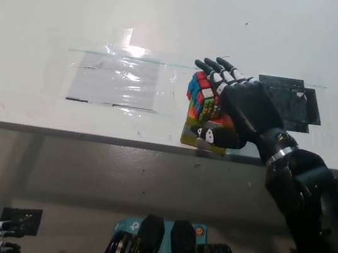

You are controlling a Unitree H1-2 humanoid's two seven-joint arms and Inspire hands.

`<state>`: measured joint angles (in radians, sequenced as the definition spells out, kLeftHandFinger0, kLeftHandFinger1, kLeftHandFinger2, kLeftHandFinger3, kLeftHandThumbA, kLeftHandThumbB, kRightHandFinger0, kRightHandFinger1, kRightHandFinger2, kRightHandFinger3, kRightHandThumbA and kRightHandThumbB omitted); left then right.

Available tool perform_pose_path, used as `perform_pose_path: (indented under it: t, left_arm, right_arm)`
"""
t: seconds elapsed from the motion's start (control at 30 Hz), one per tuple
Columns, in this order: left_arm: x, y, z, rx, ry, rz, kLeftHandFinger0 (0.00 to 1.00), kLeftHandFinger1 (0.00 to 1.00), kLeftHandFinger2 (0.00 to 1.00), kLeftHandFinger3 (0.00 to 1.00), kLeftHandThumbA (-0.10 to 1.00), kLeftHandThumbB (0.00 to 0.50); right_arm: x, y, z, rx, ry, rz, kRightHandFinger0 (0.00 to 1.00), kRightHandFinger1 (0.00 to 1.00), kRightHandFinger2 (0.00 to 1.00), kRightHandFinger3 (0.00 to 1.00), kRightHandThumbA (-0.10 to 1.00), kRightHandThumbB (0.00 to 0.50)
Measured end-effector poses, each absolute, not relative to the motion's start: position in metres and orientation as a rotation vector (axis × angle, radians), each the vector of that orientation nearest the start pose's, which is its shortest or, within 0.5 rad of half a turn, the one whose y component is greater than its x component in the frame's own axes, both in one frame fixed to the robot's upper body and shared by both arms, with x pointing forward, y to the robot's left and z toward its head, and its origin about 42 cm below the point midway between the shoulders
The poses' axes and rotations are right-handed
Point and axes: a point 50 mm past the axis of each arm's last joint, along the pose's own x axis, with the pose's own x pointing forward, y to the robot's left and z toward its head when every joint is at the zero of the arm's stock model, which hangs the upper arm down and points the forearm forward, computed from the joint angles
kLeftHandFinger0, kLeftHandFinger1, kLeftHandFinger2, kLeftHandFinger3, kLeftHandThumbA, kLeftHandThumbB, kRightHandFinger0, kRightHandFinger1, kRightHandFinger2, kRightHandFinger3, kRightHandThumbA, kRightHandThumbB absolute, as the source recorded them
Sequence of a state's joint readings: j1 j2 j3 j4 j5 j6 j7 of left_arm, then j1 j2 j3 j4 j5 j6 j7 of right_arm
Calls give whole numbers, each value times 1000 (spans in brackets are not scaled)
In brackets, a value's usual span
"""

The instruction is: The robot uses its right hand to pick up the small cube kept on the middle on the desk and place it on the bigger cube kept next to it

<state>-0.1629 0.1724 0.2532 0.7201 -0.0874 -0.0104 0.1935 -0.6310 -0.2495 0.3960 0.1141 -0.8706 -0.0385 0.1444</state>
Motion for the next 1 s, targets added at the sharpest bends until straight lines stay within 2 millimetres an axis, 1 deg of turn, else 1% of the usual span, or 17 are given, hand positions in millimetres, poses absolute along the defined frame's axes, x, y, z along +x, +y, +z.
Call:
perform_pose_path:
  t: [0.03,0.07,0.1,0.17,0.3,0.33,0.4,0.43,0.47,0.57,0.6,0.67,0.7,0.8,0.83,0.9,1.0]
  left_arm:
    - [281,349,-29,29,515,478,473,343,408,505,1000,327]
    - [281,349,-29,29,515,477,464,321,402,493,1000,328]
    - [281,349,-30,29,516,477,438,318,413,507,1000,331]
    - [279,349,-31,29,521,478,412,315,412,519,1000,323]
    - [278,349,-32,30,524,478,368,281,379,496,1000,330]
    - [278,349,-32,30,525,478,358,273,377,503,1000,317]
    - [276,349,-33,31,526,479,396,288,381,499,1000,315]
    - [274,349,-34,30,528,480,393,283,395,568,1000,311]
    - [273,349,-35,30,530,480,326,233,362,558,1000,318]
    - [267,349,-38,30,539,484,281,216,347,537,1000,311]
    - [264,349,-39,31,542,485,216,198,335,524,1000,306]
    - [259,347,-42,28,549,486,202,205,359,548,1000,320]
    - [256,346,-44,27,555,486,165,188,350,543,1000,326]
    - [251,342,-49,21,564,485,137,159,312,505,1000,325]
    - [251,342,-49,19,566,485,256,233,371,581,1000,300]
    - [250,340,-50,10,564,488,363,260,374,560,1000,280]
    - [248,337,-50,-9,563,498,375,242,360,530,1000,304]
  right_arm:
    - [429,-132,260,-1273,-593,366,832,1000,1000,1000,805,406]
    - [428,-131,260,-1271,-599,367,916,1000,1000,1000,804,413]
    - [427,-131,260,-1271,-603,369,1000,1000,1000,1000,854,454]
    - [425,-130,260,-1269,-611,372,1000,1000,1000,1000,879,499]
    - [420,-130,263,-1263,-631,365,1000,1000,1000,1000,957,500]
    - [419,-130,265,-1263,-637,363,1000,1000,1000,1000,961,500]
    - [417,-130,270,-1265,-658,352,1000,1000,1000,1000,948,500]
    - [416,-131,273,-1268,-666,347,1000,1000,1000,1000,926,500]
    - [415,-132,274,-1272,-670,343,1000,1000,1000,1000,941,500]
    - [415,-139,279,-1281,-676,327,1000,1000,1000,1000,973,500]
    - [416,-142,281,-1287,-675,321,1000,1000,1000,1000,963,500]
    - [417,-148,284,-1296,-672,310,1000,1000,1000,1000,971,500]
    - [418,-152,286,-1302,-670,305,1000,1000,1000,1000,974,500]
    - [417,-159,289,-1315,-671,295,1000,1000,1000,1000,963,500]
    - [417,-159,291,-1315,-675,293,1000,1000,1000,1000,952,500]
    - [413,-159,296,-1313,-696,287,1000,1000,1000,1000,950,500]
    - [401,-156,310,-1298,-760,270,1000,1000,1000,1000,935,500]
